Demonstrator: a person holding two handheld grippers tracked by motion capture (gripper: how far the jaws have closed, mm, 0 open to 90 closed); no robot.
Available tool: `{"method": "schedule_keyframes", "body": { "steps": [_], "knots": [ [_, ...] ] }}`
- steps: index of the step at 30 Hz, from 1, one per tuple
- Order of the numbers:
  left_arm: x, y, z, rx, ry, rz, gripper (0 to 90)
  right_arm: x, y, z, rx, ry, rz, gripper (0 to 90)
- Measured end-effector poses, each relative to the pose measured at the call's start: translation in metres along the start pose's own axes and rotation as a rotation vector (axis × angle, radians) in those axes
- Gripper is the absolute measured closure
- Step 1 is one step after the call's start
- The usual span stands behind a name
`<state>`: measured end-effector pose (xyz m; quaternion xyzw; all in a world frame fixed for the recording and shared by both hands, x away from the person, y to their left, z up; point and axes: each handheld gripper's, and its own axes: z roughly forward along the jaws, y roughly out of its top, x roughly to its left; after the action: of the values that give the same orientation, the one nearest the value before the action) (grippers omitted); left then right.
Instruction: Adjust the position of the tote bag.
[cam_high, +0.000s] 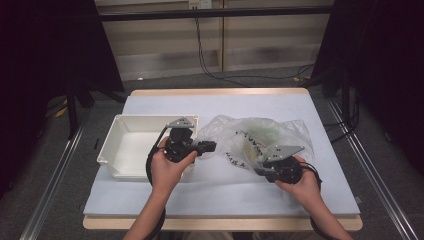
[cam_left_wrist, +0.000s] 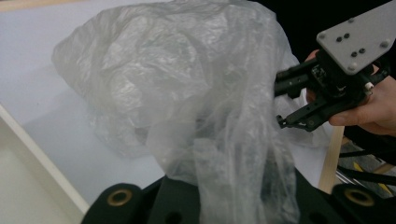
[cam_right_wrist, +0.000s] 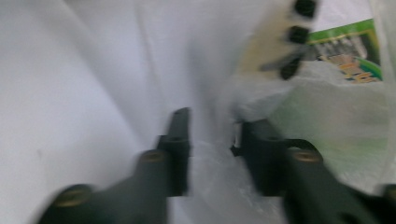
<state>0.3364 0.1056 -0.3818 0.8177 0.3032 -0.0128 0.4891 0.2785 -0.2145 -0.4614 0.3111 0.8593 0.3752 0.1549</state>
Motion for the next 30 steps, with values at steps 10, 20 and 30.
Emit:
{"method": "schedule_keyframes", "body": {
  "steps": [10, 20, 30],
  "knots": [
    [0.003, -0.002, 0.001, 0.018, -0.025, -0.025, 90.0, -0.009, 0.016, -0.013, -0.067, -0.119, 0.066, 15.9],
    [0.005, -0.001, 0.005, 0.03, -0.049, -0.036, 90.0, -0.02, 0.034, 0.001, -0.055, -0.109, 0.015, 6.0],
    [0.006, -0.003, 0.011, 0.041, -0.065, -0.042, 89.9, -0.011, 0.02, 0.042, 0.01, -0.006, 0.023, 13.5]
  ]
}}
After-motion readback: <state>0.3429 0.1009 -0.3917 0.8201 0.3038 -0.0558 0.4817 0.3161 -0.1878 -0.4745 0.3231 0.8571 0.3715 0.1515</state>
